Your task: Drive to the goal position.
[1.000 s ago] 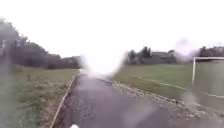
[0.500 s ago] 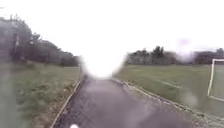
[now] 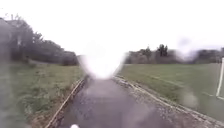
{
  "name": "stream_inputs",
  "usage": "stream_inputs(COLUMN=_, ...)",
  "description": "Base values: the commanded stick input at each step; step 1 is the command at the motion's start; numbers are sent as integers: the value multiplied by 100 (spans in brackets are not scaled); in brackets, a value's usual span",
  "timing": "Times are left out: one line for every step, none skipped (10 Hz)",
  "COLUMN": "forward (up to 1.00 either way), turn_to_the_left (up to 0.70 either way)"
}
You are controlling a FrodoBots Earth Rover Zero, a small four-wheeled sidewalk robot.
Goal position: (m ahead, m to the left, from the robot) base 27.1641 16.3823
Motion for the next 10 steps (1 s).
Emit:
stream_inputs(forward=70, turn_to_the_left=0)
stream_inputs(forward=70, turn_to_the_left=0)
stream_inputs(forward=70, turn_to_the_left=0)
stream_inputs(forward=70, turn_to_the_left=0)
stream_inputs(forward=70, turn_to_the_left=0)
stream_inputs(forward=70, turn_to_the_left=0)
stream_inputs(forward=70, turn_to_the_left=3)
stream_inputs(forward=70, turn_to_the_left=11)
stream_inputs(forward=70, turn_to_the_left=35)
stream_inputs(forward=70, turn_to_the_left=35)
